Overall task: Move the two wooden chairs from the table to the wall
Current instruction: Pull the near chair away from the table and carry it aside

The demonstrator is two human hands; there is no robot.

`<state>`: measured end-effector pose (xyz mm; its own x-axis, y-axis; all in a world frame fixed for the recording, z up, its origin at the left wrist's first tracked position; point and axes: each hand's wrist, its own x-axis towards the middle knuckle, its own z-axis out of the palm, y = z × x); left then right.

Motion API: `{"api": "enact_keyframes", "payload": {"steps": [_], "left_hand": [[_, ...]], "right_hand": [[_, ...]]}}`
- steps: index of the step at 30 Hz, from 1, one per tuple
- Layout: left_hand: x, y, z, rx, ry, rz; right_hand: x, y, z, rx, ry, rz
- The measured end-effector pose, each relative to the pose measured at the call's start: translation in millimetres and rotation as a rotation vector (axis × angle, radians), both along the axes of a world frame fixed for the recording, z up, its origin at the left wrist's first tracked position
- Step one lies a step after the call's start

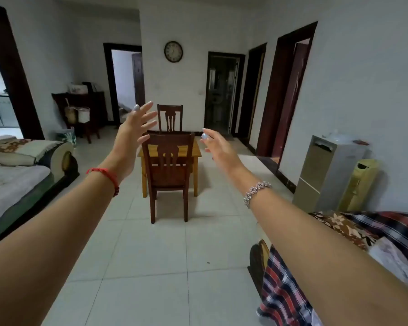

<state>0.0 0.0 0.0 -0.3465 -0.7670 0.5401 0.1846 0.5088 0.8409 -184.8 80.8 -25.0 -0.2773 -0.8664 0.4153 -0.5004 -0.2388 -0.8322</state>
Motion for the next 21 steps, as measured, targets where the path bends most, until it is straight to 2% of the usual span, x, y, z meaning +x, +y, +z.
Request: {"api": "enact_keyframes", "payload": {"steps": [10,21], "left_hand": [[-71,-200,29,-0.032,-0.061,-0.026],[-166,-439,-2,-0.031,-0.117,0.010]], "right_hand": [[-52,-205,24,-0.033,-0.051,-0.026],[-136,-450,-10,-0.030,-0.069,-0.001]]}}
